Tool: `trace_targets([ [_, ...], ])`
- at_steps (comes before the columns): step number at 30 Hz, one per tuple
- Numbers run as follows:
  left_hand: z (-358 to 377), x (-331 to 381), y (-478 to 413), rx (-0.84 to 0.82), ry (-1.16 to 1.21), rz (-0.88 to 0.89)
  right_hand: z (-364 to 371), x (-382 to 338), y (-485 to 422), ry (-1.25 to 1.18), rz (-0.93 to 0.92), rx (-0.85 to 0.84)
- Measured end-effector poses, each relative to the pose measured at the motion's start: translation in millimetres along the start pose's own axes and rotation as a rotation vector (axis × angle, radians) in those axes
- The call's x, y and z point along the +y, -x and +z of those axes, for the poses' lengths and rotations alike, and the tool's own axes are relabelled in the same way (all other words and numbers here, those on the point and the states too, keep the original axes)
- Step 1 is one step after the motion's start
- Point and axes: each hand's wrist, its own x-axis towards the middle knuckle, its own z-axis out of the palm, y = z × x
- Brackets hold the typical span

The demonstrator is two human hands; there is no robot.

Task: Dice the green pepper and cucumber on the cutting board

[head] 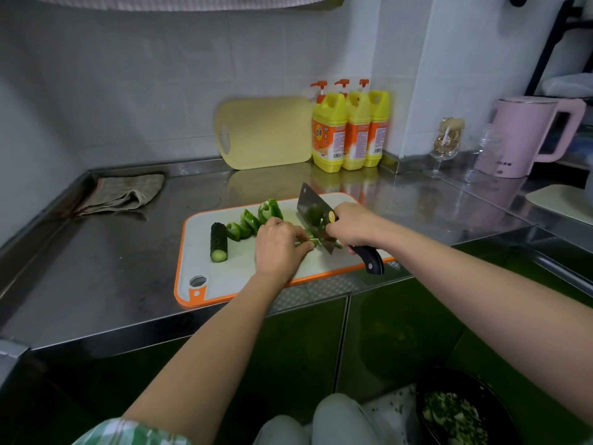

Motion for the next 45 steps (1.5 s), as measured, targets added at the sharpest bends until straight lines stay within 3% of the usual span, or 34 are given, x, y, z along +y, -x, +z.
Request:
trace_targets([
  [6, 1, 0, 0, 0.023, -0.019, 0.047, 5, -3, 2, 0.106, 0.013, -0.001],
  [23, 1, 0, 2, 0.043, -0.17, 0.264, 20, 4, -14, 0.041, 0.048, 0.084],
  [31, 1, -1, 2, 0.023, -0.152, 0.265, 15, 5, -16, 0.021, 0.055, 0.068],
  [39, -1, -4, 4, -0.011, -0.005, 0.107, 2, 2, 0, -0.077, -0.056, 0.038],
  [45, -3, -2, 5, -0.025, -0.018, 0.102, 4, 3, 13, -0.043, -0.041, 0.055],
])
